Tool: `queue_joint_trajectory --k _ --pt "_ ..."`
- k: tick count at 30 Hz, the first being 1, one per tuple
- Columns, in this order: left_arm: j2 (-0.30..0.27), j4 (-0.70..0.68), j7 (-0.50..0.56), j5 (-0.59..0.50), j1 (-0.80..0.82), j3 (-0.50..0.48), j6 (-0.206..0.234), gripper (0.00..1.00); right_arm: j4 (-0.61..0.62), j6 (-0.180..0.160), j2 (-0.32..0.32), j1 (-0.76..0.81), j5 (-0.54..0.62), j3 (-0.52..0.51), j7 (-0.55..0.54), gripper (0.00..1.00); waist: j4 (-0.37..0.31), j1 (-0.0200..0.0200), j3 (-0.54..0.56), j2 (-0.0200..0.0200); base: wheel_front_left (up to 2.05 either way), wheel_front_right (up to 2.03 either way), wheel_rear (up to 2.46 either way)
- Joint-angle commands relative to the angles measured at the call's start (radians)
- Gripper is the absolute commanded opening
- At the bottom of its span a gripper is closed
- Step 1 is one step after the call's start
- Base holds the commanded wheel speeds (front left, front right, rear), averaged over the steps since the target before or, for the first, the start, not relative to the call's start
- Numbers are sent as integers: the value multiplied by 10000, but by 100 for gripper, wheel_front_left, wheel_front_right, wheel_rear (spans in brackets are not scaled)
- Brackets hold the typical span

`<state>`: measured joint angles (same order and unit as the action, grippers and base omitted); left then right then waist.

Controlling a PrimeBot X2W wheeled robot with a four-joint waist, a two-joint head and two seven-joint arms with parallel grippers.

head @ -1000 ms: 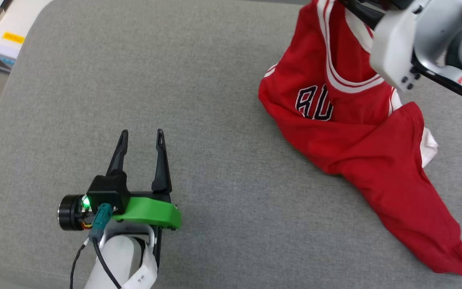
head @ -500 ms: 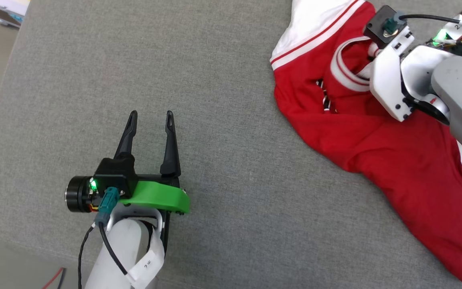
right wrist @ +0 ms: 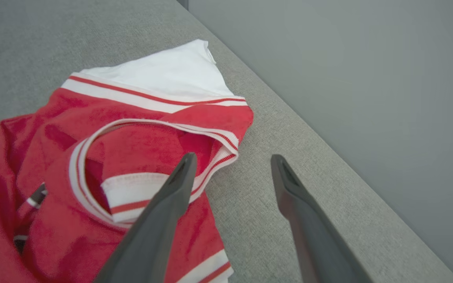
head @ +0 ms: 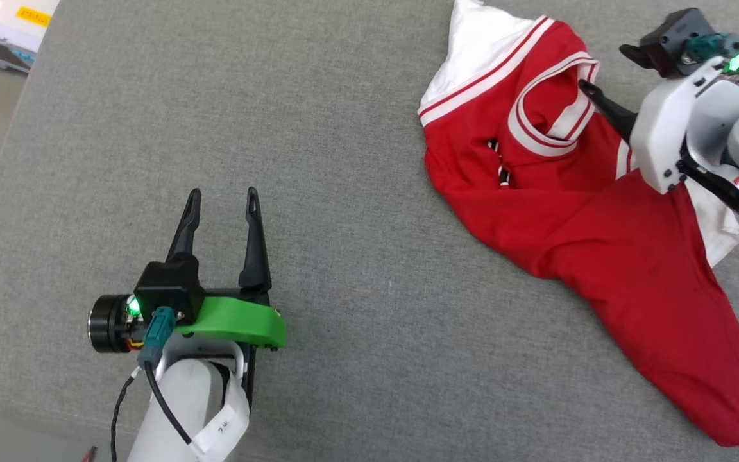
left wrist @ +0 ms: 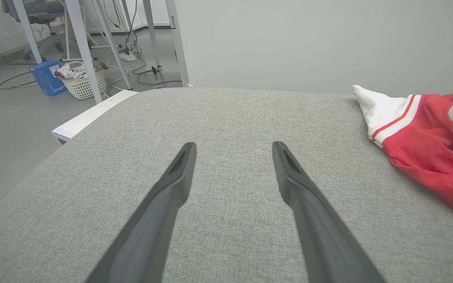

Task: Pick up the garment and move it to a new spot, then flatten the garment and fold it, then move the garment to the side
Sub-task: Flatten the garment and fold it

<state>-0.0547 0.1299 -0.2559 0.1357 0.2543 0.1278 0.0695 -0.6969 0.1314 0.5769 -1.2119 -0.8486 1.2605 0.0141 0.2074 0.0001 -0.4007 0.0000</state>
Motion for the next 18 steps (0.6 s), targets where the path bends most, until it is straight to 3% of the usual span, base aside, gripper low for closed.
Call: queue_joint_trajectory --k 1,4,8,13,18 --pt "-3 -37 -59 -223 -397 -209 -90 100 601 -7 544 503 -148 -353 738 100 -545 -1 762 0 0 0 0" --pt "-61 -53 -59 -348 -691 -334 -126 100 1619 -7 1209 894 -463 -753 940 100 -753 -1 1090 0 0 0 0" --pt "-159 -102 -59 -484 -1015 -493 -130 100 3302 -7 2441 1377 -878 -1080 181 100 -1033 -1 1425 0 0 0 0" --pt "-243 -202 -59 -584 -1343 -639 -156 100 5288 -7 4085 2083 -1816 -1468 -1831 100 -1314 -1 1694 0 0 0 0" --pt "-254 -241 -59 -650 -1436 -663 -213 100 6410 -7 5135 2974 -2710 -1630 -3874 100 -1446 -1 1745 0 0 0 0"
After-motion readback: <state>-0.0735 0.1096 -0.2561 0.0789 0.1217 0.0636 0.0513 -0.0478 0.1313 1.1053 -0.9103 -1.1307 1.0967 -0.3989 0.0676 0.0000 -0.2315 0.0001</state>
